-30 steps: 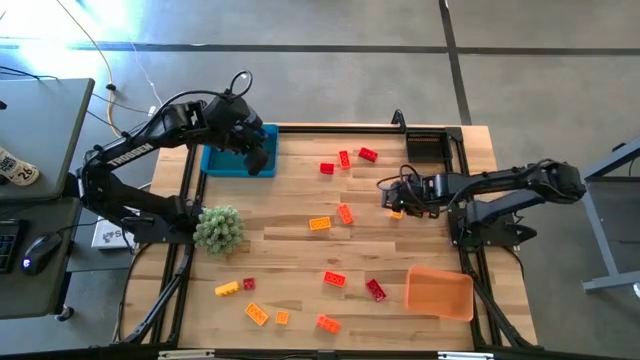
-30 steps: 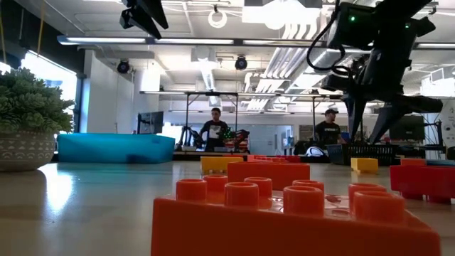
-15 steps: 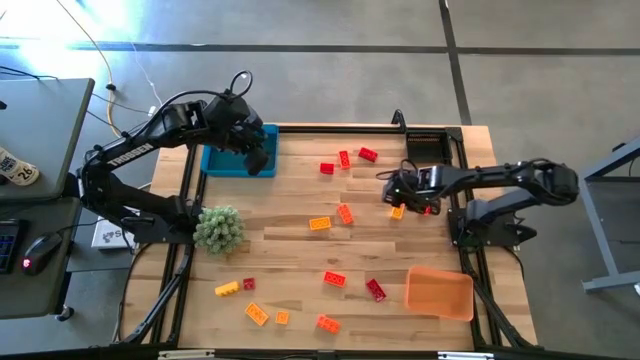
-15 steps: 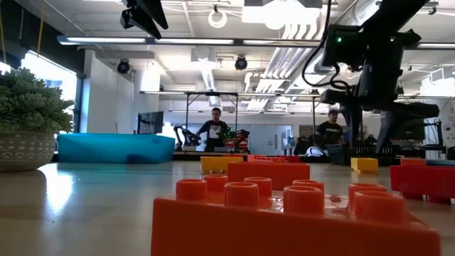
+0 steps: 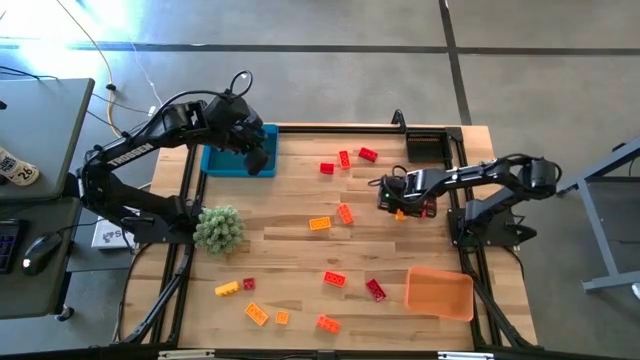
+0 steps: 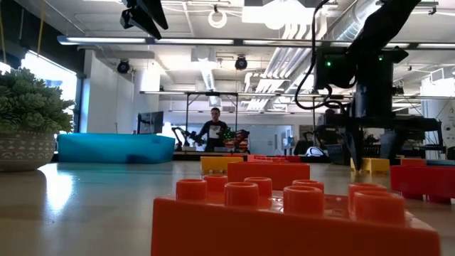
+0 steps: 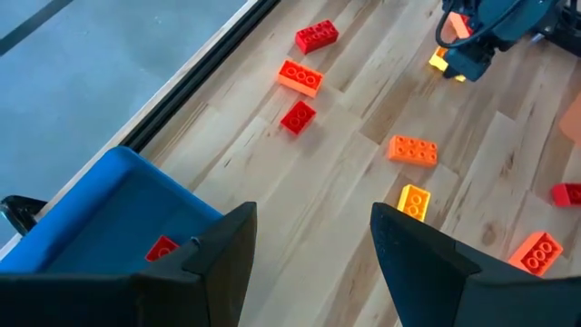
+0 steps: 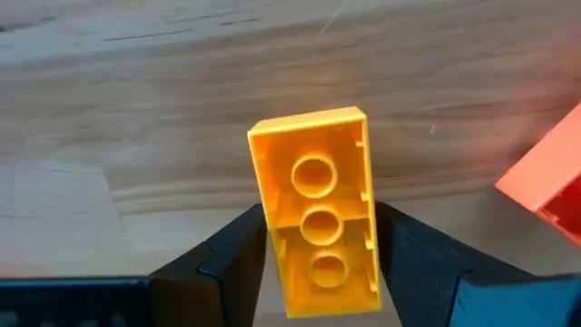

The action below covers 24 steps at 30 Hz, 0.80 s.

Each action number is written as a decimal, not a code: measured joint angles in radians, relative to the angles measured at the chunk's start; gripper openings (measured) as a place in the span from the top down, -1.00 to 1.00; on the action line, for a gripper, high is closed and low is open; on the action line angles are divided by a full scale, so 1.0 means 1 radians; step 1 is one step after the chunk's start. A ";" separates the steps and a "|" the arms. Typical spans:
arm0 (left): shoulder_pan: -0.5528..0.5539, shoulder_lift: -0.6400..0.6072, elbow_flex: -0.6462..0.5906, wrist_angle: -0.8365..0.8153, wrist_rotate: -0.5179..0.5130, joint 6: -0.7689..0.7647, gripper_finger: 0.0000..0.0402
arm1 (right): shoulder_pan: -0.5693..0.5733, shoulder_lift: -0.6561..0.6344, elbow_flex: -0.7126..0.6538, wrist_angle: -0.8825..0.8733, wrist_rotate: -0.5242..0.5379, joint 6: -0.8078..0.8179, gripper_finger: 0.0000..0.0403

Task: Sort & place blocks by color
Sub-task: Put the yellow game piece into the black bin

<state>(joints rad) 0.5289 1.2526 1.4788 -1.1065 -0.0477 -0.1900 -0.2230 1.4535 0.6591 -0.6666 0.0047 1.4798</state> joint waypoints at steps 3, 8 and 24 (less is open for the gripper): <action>0.000 0.000 0.000 0.000 -0.020 -0.001 -0.03 | 0.000 0.011 0.003 -0.001 -0.007 -0.032 0.26; 0.000 0.000 0.000 0.000 -0.052 -0.029 -0.03 | 0.000 -0.009 0.001 0.002 -0.010 -0.111 0.46; 0.000 0.000 0.000 0.001 -0.050 -0.162 -0.03 | -0.123 -0.230 -0.002 0.113 0.075 -0.415 0.46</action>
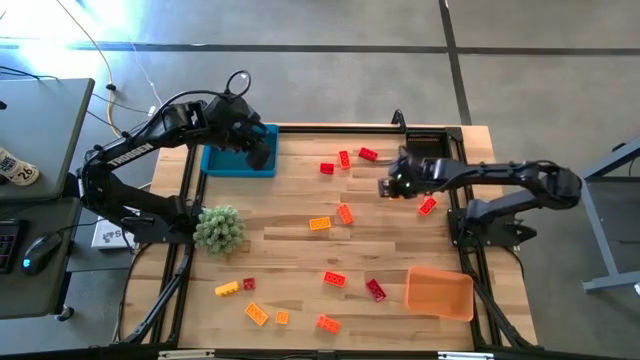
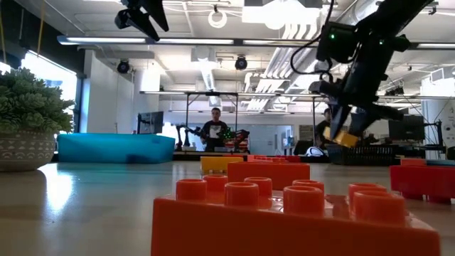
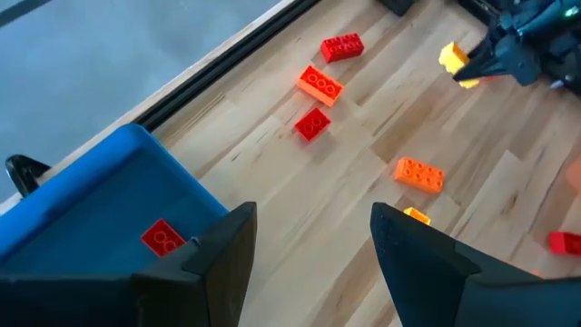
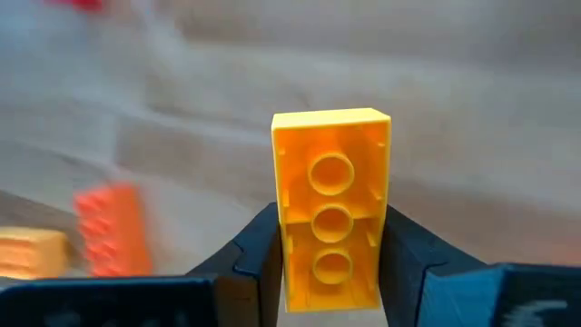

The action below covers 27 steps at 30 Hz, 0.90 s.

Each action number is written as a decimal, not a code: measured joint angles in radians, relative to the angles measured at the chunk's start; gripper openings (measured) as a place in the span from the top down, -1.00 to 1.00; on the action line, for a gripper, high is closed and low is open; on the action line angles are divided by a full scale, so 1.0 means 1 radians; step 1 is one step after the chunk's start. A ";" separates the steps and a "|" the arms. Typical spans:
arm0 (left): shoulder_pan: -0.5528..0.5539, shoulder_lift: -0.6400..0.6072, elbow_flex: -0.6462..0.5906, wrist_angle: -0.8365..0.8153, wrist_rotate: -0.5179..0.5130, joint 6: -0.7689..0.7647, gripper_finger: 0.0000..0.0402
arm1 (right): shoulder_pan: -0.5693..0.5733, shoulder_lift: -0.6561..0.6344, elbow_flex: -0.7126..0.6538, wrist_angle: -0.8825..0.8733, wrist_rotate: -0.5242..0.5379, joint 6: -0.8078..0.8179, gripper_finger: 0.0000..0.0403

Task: Sort & place blocks by color
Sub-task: Put the yellow game piece into the black bin

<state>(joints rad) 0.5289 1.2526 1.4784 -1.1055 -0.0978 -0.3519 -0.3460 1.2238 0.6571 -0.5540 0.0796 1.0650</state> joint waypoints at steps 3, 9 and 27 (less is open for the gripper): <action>0.000 0.000 0.000 0.002 0.000 -0.024 -0.03 | -0.062 -0.052 0.000 0.062 0.027 -0.089 0.46; 0.000 0.000 0.000 0.002 0.000 -0.076 -0.03 | -0.201 -0.132 0.001 0.195 0.089 -0.292 0.46; 0.000 0.000 0.000 0.002 -0.008 -0.146 -0.03 | -0.549 -0.094 0.002 0.231 0.101 -0.681 0.46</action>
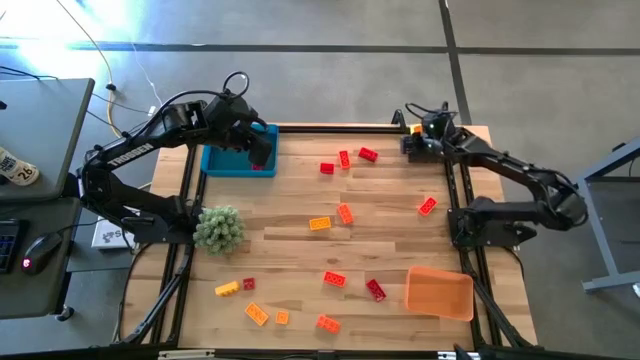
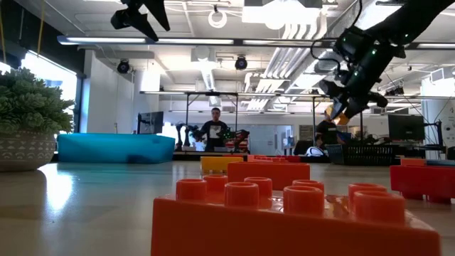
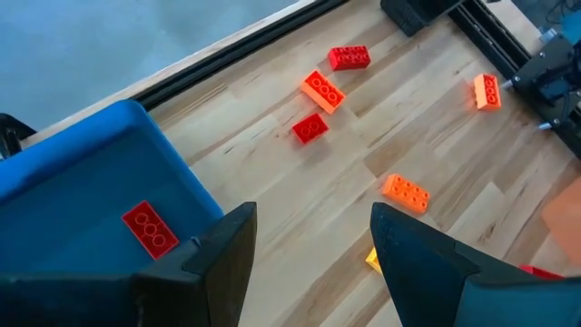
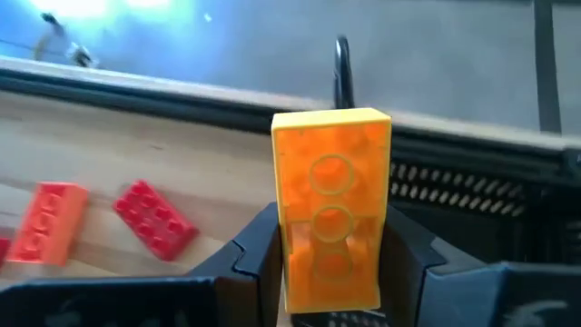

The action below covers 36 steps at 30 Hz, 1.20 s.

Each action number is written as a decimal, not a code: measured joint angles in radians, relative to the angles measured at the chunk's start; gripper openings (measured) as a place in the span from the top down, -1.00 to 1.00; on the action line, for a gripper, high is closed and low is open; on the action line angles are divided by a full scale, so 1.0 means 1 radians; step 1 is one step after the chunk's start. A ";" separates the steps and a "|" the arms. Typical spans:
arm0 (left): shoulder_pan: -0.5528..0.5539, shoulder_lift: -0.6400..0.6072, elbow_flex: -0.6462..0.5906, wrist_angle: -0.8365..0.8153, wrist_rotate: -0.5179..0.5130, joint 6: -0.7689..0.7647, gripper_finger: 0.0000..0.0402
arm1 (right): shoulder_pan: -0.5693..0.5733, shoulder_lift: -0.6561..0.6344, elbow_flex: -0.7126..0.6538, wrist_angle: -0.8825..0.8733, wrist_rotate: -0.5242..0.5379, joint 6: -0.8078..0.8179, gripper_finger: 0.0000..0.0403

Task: Sort & place blocks by color
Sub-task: Put the yellow game piece into the black bin, then put the red game piece into the blue bin

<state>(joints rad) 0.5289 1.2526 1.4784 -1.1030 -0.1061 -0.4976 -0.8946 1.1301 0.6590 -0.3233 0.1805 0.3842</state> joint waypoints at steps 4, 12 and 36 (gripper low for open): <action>0.000 0.000 0.000 0.000 -0.003 0.000 -0.03 | -0.023 0.072 0.000 -0.026 -0.011 0.008 0.46; 0.000 0.000 0.000 0.000 -0.004 0.003 -0.03 | -0.029 0.161 0.000 -0.079 0.039 0.035 0.46; 0.000 0.000 0.000 0.000 -0.010 0.003 -0.03 | -0.029 0.199 0.000 -0.075 0.081 0.090 0.02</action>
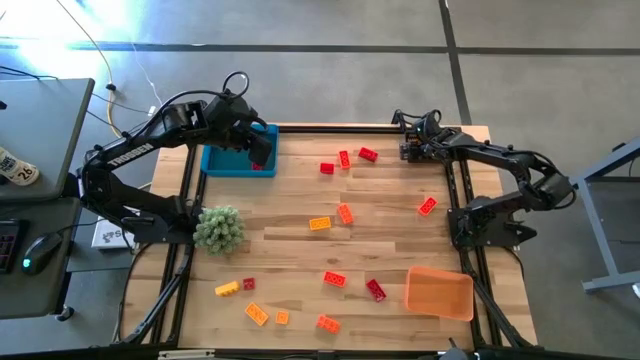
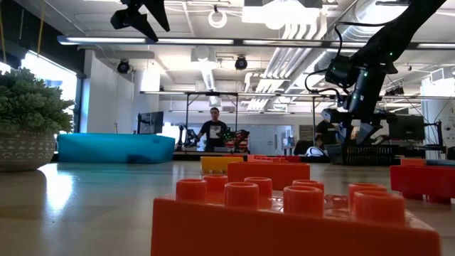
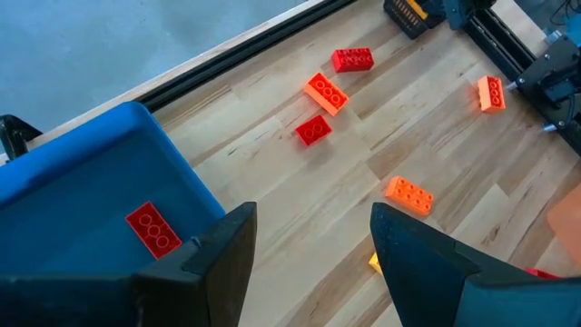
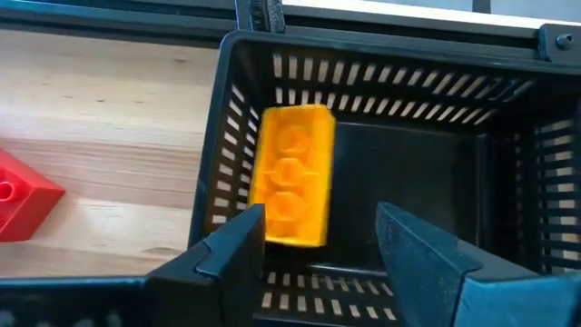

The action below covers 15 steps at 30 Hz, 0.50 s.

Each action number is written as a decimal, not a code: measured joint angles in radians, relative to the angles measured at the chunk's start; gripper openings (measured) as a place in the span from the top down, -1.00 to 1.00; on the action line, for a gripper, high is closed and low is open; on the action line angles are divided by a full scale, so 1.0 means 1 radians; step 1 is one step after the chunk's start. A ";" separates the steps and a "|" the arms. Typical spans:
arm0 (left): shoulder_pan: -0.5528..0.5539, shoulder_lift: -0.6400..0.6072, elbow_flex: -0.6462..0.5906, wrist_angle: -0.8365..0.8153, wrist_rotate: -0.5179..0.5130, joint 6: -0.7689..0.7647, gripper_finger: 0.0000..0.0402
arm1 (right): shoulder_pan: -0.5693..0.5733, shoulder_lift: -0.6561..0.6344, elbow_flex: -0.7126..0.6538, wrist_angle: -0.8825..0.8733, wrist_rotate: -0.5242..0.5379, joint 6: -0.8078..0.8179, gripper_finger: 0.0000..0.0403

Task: Sort & place blocks by color
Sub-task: Put the red game piece into the blue bin

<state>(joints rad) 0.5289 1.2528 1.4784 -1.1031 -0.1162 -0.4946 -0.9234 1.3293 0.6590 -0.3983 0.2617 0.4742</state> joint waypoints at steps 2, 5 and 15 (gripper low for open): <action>0.000 0.000 0.000 0.000 0.000 0.000 -0.03 | 0.000 0.000 0.007 -0.016 -0.004 0.019 0.01; -0.001 0.000 0.000 0.000 0.001 0.000 -0.03 | 0.000 0.000 0.046 -0.065 -0.006 0.019 0.01; -0.106 0.000 0.000 -0.013 0.010 0.040 -0.03 | 0.028 -0.001 0.294 -0.297 -0.048 -0.011 0.00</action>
<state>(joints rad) 0.4226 1.2526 1.4784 -1.1162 -0.1059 -0.4546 -0.8957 1.3281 0.9533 -0.6950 0.2137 0.4632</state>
